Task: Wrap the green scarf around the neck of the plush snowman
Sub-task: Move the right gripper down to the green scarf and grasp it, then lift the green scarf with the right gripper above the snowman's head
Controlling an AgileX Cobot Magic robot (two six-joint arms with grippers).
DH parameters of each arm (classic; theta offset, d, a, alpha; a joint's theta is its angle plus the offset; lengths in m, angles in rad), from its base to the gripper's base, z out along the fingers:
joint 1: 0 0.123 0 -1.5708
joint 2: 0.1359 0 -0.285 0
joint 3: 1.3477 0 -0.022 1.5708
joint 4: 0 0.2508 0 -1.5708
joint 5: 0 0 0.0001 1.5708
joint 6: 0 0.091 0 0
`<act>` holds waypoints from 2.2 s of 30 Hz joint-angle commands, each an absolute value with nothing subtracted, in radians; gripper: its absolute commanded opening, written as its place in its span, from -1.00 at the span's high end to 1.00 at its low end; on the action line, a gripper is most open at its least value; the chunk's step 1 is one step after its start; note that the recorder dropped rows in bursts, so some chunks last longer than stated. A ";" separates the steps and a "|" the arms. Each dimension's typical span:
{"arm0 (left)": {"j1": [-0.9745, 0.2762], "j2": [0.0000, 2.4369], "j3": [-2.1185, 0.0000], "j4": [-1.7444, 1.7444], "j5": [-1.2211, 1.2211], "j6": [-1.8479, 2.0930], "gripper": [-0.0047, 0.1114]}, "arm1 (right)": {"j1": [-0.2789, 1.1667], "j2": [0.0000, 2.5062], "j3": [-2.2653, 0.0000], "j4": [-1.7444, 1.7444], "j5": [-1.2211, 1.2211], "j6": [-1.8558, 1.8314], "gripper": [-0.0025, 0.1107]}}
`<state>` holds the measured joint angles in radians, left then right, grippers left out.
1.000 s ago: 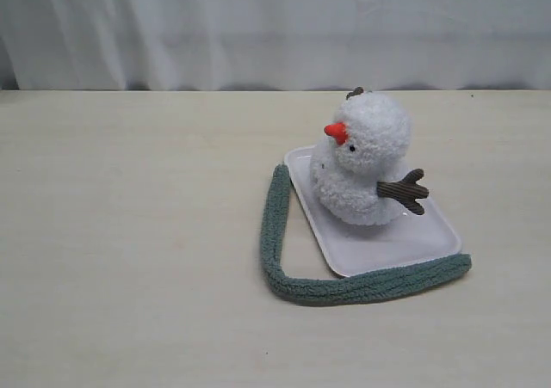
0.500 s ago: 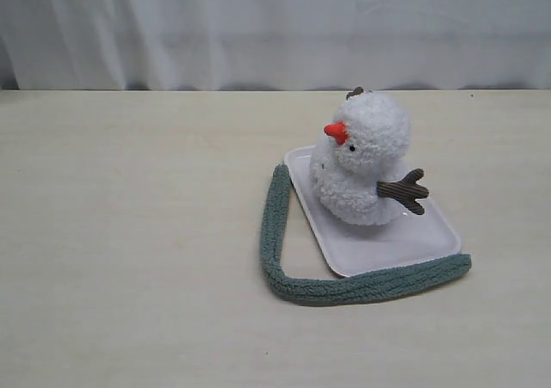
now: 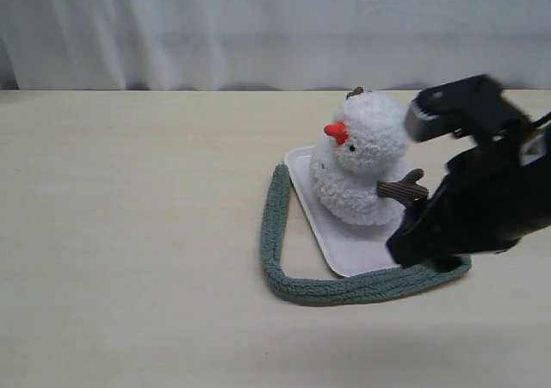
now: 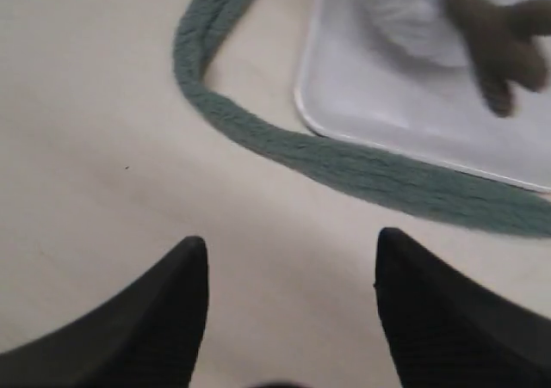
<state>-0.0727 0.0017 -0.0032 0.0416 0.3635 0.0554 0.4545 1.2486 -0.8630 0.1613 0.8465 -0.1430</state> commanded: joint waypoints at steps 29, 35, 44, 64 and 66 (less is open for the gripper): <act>-0.071 0.000 0.000 0.041 0.354 0.054 0.92 | 0.641 1.943 -1.024 0.203 0.351 -0.306 -0.19; -0.071 0.000 0.000 0.041 0.354 0.054 0.92 | 0.641 1.989 -1.024 0.197 0.346 -0.321 -0.16; -0.071 0.000 0.000 0.041 0.354 0.054 0.92 | 0.641 1.944 -1.024 0.194 0.421 -0.361 0.84; -0.071 0.000 0.000 0.041 0.354 0.054 0.92 | 0.641 1.320 -1.024 0.257 0.547 -0.353 0.88; -0.071 0.000 0.000 0.041 0.354 0.054 0.92 | 0.641 1.229 -1.024 0.254 0.541 -0.364 0.88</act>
<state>-0.0727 0.0017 -0.0032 0.0416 0.3635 0.0554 0.6423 1.3033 -1.0236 0.2507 0.5395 -0.3519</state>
